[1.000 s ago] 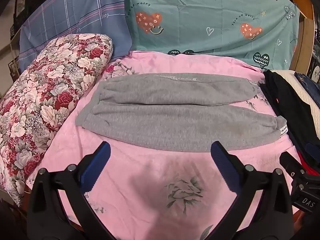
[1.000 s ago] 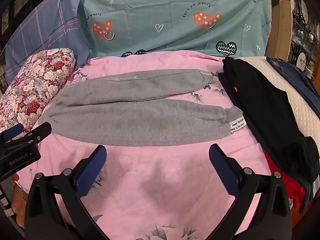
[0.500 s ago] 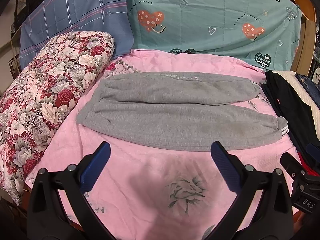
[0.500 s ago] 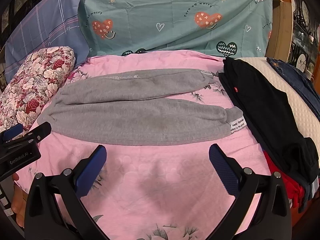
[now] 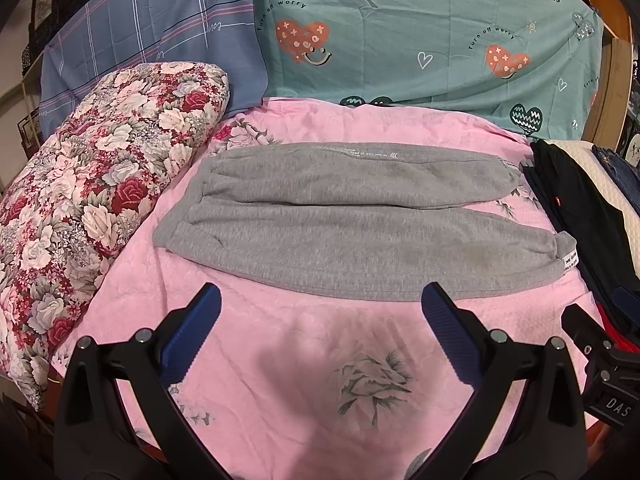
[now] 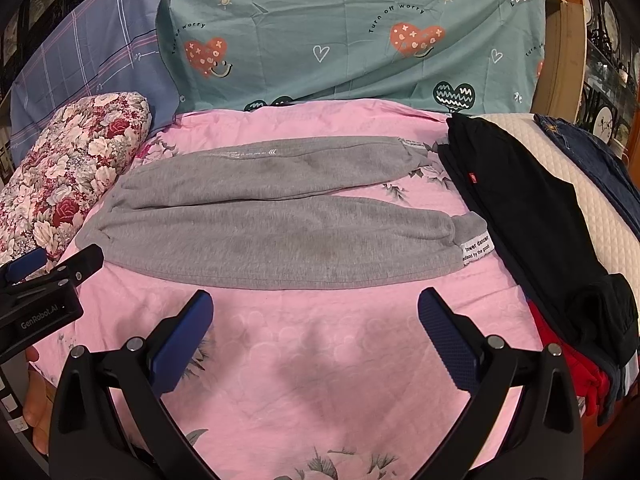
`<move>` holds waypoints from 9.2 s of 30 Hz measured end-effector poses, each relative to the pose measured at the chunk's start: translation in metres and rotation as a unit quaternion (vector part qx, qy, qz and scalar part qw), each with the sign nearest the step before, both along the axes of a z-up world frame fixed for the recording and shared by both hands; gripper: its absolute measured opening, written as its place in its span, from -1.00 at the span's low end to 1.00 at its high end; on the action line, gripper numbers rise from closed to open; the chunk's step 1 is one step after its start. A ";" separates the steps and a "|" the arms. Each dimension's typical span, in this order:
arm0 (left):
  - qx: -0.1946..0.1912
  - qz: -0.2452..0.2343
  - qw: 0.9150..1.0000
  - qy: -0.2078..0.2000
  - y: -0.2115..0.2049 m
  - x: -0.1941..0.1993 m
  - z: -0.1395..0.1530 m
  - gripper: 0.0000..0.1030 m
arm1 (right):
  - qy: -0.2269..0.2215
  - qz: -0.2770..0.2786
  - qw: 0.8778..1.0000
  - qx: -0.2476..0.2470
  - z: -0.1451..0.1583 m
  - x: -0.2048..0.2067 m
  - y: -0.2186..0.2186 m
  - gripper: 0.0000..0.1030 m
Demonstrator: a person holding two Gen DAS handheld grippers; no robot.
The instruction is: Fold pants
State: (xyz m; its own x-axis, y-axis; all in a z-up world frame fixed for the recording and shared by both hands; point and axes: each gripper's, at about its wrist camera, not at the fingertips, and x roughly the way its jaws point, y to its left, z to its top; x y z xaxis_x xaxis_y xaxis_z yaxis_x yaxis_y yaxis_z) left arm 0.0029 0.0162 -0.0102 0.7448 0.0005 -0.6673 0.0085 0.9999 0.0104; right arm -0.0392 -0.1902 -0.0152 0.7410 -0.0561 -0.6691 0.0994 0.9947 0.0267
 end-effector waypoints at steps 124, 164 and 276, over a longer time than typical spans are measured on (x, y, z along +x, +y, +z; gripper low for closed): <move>-0.233 0.156 0.948 0.149 0.228 0.062 -0.110 -0.65 | 0.139 -0.172 0.962 0.159 -0.083 0.034 -0.196 -0.52; -0.118 0.051 0.972 0.198 0.168 0.281 -0.125 -0.46 | 0.197 -0.137 0.965 0.106 -0.095 0.343 -0.228 -0.71; -0.032 -0.219 0.971 0.086 0.223 0.073 -0.095 -0.64 | 0.171 0.429 0.887 0.002 -0.078 0.120 0.238 -0.77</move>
State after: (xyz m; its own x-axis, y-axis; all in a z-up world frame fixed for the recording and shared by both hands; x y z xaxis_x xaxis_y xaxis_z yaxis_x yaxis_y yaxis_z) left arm 0.0757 0.2392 -0.1057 0.5416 -0.3369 -0.7701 0.4301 0.8982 -0.0905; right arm 0.0809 0.0475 -0.0932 0.2624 0.4336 -0.8620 -0.6910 0.7080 0.1458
